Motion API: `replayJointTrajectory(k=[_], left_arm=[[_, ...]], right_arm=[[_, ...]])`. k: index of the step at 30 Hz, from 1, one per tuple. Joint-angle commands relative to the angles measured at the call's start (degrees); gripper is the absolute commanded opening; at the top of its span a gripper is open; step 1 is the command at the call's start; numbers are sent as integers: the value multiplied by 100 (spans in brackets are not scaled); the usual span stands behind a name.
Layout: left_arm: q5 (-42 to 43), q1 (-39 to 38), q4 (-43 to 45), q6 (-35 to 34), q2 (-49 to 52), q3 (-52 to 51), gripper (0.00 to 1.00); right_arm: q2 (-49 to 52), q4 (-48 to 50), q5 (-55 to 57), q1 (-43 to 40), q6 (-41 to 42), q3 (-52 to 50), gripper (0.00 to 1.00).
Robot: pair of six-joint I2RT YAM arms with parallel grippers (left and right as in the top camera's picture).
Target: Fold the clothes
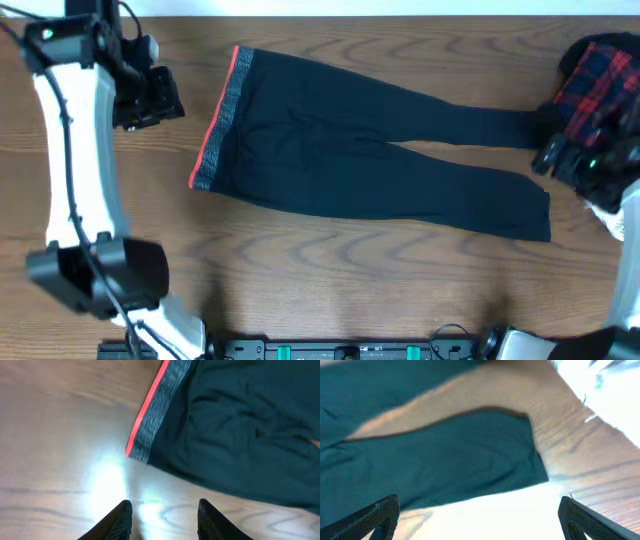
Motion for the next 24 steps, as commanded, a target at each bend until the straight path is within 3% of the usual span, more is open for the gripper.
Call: replayJointTrajectory(k=[1, 7, 15, 24], left_arm=[[-376, 4, 142, -221, -232, -713, 43], [-658, 4, 898, -251, -907, -2350, 45], [-686, 4, 2763, -9, -789, -4013, 67], [-494, 11, 3534, 59, -210, -4428, 68]], right_arm=[[-223, 205, -7, 2, 184, -675, 99], [-297, 549, 2, -7, 481, -1316, 99], [-295, 997, 24, -229, 577, -1543, 99], [-295, 1193, 131, -243, 621, -1735, 99]])
